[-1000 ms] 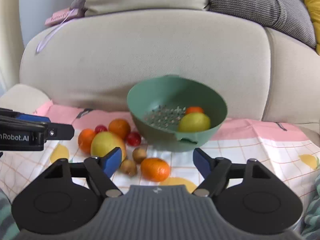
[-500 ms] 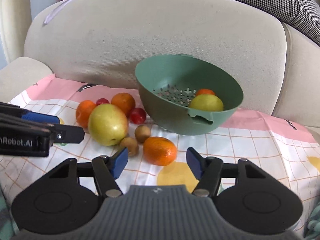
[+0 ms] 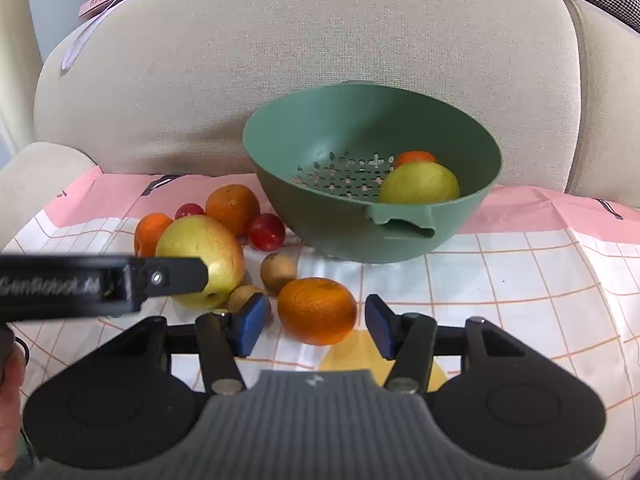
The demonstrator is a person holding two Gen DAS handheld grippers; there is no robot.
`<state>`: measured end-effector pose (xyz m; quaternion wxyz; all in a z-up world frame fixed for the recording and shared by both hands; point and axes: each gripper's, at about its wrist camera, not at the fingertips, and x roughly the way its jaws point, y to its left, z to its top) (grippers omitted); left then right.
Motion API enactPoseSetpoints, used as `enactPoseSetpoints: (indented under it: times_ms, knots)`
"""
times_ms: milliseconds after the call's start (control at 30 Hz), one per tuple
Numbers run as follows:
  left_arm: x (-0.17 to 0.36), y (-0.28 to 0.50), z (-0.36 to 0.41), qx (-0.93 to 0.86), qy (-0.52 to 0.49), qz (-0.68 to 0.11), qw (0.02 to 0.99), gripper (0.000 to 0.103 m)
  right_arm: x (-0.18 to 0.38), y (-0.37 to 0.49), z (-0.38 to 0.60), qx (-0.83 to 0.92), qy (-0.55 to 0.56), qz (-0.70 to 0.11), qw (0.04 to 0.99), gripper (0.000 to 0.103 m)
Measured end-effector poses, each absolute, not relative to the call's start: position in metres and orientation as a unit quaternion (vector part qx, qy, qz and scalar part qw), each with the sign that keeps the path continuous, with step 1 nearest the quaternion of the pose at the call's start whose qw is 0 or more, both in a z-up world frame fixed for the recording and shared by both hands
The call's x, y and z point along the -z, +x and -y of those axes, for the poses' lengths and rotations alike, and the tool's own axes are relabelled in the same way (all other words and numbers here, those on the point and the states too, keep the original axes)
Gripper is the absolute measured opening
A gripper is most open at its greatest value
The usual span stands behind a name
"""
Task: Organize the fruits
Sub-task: 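Withdraw both open grippers from the colander back toward the fruit pile, then close the left gripper on a large yellow pear while the right gripper grasps a mandarin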
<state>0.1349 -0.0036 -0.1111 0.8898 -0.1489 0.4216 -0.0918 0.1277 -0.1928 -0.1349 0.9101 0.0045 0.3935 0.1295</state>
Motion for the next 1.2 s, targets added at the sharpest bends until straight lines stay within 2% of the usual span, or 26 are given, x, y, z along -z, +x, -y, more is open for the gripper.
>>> enactPoseSetpoints:
  times_ms: [533, 833, 900, 1200]
  knots:
    - [0.124, 0.156, 0.009, 0.05, -0.197, -0.468, 0.86, 0.078, 0.144, 0.137, 0.194, -0.125, 0.023, -0.41, 0.903, 0.051]
    - [0.13, 0.162, 0.01, 0.044, -0.201, -0.477, 0.854, 0.074, 0.148, 0.14, 0.198, -0.122, 0.044, -0.419, 0.899, 0.046]
    - [0.129, 0.162, 0.012, 0.048, -0.198, -0.476, 0.856, 0.07, 0.147, 0.14, 0.198, -0.124, 0.044, -0.418, 0.899, 0.044]
    - [0.129, 0.161, 0.013, 0.053, -0.192, -0.474, 0.858, 0.069, 0.146, 0.139, 0.196, -0.125, 0.038, -0.415, 0.9, 0.044]
